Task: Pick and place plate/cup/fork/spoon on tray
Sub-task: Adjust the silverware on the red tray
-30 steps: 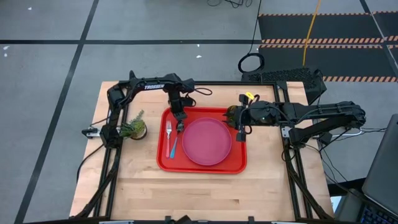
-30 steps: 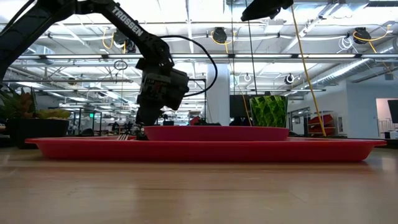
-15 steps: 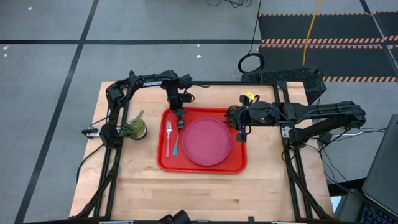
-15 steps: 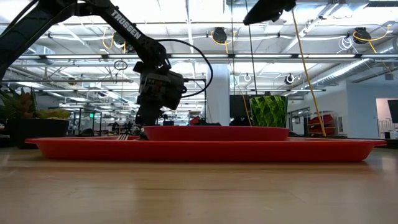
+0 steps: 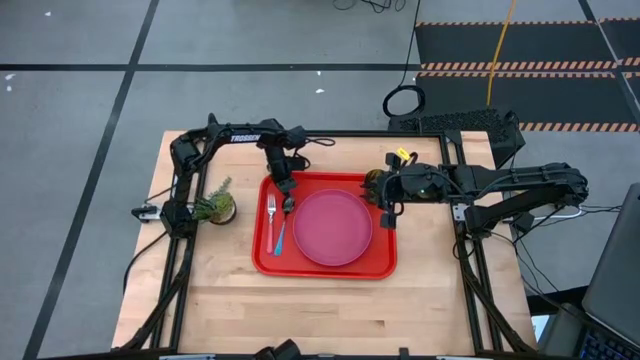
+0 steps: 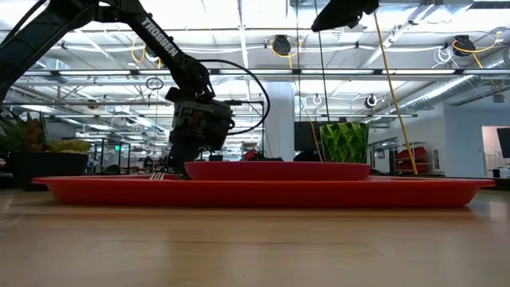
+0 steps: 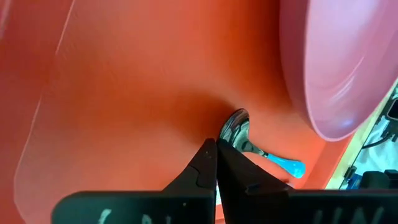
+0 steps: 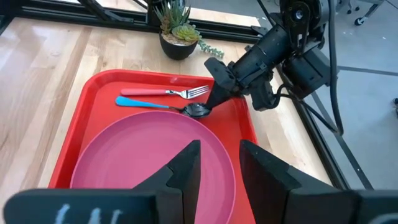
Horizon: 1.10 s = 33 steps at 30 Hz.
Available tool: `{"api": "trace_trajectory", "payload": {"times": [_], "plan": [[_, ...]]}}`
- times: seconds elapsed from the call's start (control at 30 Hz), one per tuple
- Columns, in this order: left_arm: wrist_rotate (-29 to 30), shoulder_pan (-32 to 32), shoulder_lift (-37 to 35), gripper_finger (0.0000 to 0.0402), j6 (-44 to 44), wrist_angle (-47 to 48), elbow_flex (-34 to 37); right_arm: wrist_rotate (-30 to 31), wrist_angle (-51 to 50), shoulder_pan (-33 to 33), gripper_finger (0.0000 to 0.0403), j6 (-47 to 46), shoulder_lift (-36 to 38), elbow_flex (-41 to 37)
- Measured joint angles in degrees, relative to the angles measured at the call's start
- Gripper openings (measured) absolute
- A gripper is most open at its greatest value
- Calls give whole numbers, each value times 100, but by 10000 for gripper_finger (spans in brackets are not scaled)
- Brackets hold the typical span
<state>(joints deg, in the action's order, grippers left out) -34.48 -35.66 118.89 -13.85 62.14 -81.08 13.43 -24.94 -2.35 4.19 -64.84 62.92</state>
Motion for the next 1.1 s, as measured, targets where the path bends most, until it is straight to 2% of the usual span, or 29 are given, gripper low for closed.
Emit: {"api": "trace_trajectory", "payload": {"times": [0.8,1.1], "plan": [[-210,-179,0,0,239,-71,2,0,-123,0,105,-10,0,0],[-339,-114,-7,0,236,-215,526,0,-152,0,105,-49,0,0]]}}
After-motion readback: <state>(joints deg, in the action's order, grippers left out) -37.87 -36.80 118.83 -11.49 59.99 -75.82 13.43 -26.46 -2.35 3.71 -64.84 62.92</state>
